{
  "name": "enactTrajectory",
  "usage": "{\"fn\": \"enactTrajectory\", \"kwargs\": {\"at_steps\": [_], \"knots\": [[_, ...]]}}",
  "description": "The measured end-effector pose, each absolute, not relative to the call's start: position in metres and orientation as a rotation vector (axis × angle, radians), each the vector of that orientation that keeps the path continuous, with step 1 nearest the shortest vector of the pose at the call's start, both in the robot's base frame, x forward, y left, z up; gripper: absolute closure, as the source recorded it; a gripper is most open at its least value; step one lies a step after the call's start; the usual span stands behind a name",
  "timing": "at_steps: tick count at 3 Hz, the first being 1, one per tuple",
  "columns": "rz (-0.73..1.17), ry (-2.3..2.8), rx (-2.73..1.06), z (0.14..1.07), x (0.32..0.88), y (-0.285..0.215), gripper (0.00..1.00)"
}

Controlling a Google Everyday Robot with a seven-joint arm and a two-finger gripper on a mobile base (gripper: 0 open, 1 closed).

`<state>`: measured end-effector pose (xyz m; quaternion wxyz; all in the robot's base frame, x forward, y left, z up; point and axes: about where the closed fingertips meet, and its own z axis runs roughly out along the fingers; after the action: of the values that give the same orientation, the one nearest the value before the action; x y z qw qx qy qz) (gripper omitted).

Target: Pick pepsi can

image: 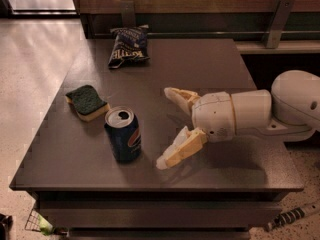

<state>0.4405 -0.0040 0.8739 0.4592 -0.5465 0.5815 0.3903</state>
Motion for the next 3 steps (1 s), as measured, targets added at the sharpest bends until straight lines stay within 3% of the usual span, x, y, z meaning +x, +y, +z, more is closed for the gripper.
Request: {"fn": "enactTrajectory", "kwargs": {"at_steps": [2,3], "knots": [[1.099,1.300,-1.308,0.849,0.436,0.054,0.00],[1.139,1.255,-1.323,0.855,0.432,0.073,0.15]]}}
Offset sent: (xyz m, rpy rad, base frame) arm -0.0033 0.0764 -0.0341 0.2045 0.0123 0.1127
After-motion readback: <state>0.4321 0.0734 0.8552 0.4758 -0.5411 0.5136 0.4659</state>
